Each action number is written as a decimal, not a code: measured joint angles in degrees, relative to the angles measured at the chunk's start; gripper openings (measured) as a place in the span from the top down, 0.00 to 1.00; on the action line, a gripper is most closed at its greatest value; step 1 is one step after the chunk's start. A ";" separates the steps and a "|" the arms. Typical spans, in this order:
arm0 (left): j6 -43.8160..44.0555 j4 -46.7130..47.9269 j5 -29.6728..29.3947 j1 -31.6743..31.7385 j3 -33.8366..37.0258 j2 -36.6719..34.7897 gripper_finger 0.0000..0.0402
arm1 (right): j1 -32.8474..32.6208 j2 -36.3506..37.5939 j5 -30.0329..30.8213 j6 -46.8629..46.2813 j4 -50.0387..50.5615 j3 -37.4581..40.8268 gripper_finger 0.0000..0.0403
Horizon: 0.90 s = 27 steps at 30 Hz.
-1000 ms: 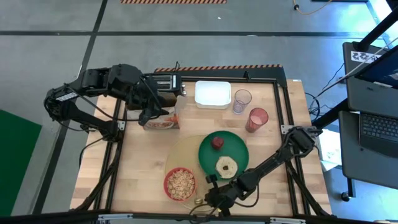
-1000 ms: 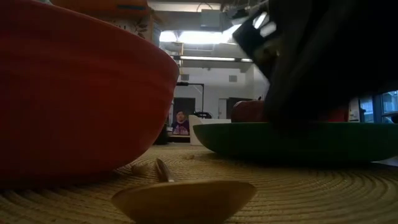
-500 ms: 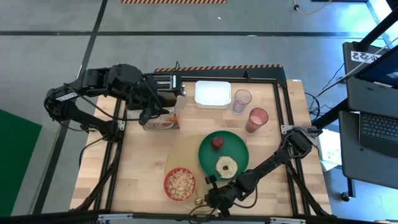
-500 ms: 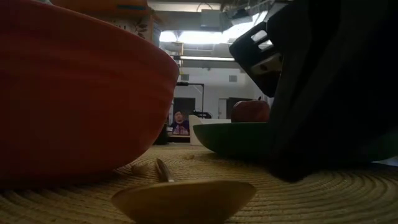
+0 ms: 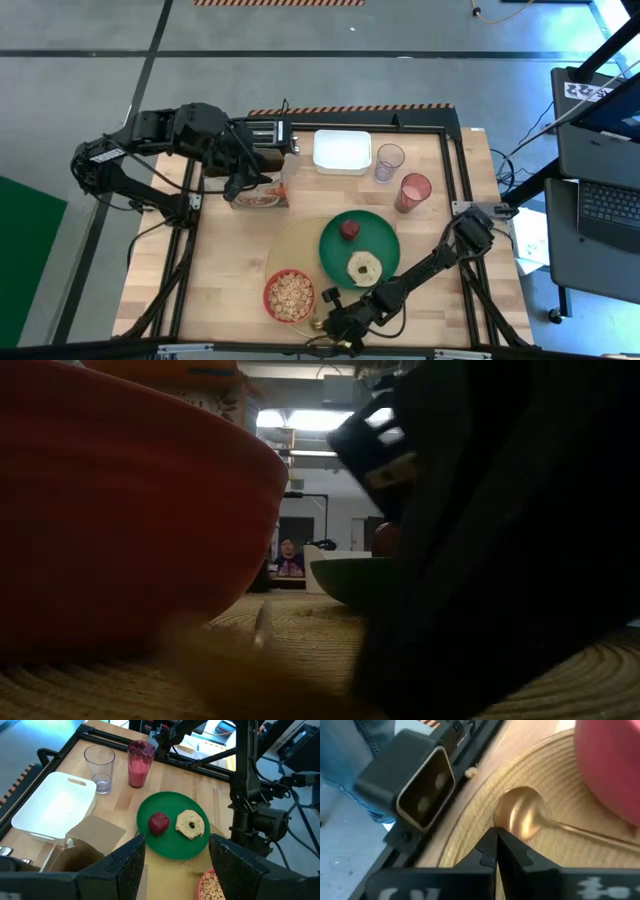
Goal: Arrange a breakfast setting
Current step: Put the gold spoon on the brown placemat to the right of the orange bowl
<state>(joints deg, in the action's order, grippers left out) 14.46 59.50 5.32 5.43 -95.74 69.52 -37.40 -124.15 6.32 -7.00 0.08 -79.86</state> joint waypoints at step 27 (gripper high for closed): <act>-1.11 0.05 0.04 0.00 0.00 0.00 0.47 | 1.51 -1.17 4.74 -3.89 8.22 -4.21 0.99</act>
<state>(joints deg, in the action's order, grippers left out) 13.34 59.55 5.37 5.43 -95.74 69.52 -35.90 -125.32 11.06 -10.89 8.29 -84.07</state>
